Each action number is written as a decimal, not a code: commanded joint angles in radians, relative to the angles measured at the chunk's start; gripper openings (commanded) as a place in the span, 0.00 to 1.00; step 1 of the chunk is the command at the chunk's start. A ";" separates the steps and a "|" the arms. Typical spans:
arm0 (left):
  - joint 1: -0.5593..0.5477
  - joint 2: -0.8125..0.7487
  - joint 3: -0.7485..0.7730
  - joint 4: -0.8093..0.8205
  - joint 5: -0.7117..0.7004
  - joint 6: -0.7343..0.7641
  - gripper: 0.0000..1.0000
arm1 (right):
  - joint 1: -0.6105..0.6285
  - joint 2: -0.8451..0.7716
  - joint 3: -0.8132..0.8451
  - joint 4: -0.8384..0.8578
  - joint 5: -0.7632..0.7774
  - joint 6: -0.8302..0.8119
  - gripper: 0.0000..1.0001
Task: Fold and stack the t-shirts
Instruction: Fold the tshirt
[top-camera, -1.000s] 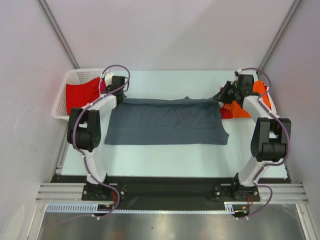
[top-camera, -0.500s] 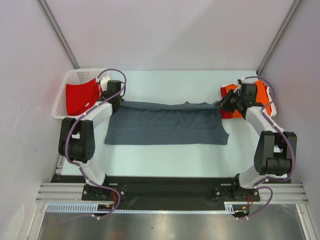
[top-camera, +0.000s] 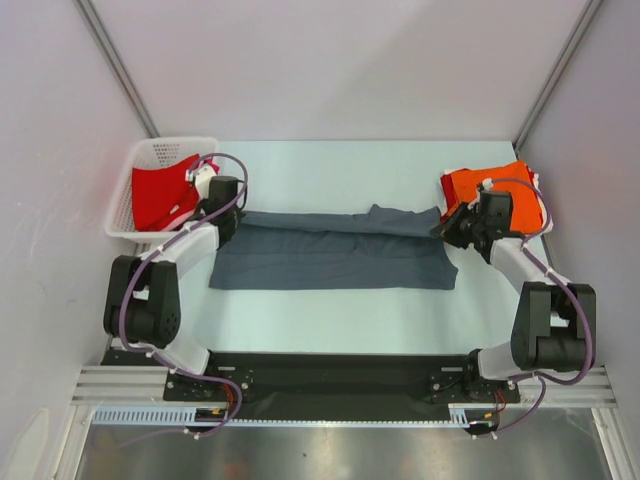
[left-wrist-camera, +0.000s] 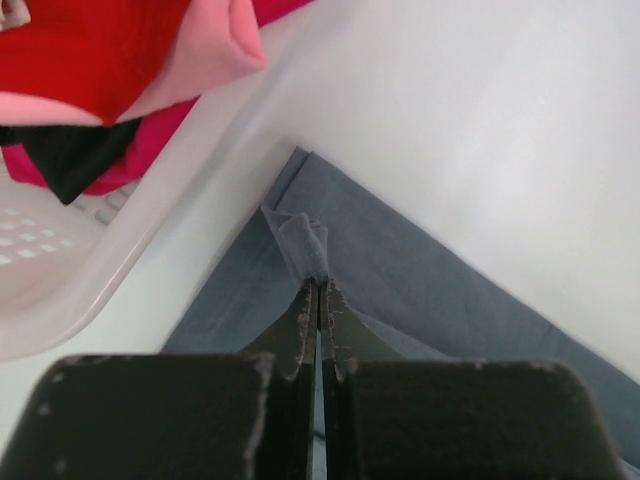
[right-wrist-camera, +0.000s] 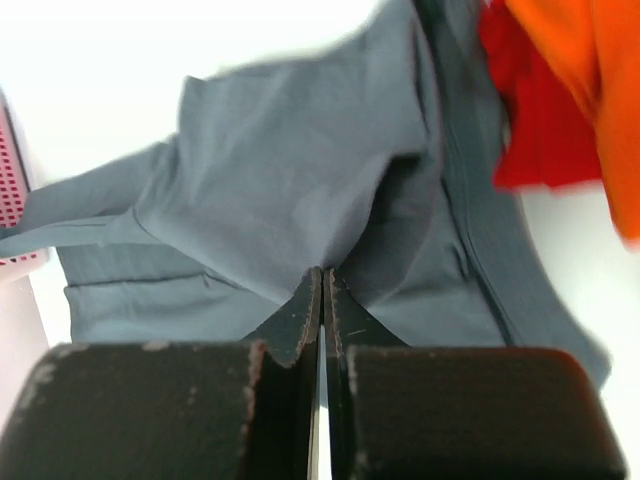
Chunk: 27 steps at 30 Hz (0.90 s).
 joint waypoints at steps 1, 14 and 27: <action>-0.013 -0.059 -0.045 0.015 -0.033 -0.037 0.01 | -0.001 -0.068 -0.073 0.083 0.050 0.060 0.00; -0.098 -0.239 -0.191 0.006 -0.099 -0.095 0.77 | 0.103 -0.156 -0.142 0.131 0.269 0.042 0.52; -0.133 -0.179 -0.085 0.062 0.212 0.017 0.77 | 0.343 0.188 0.310 -0.050 0.444 -0.114 0.51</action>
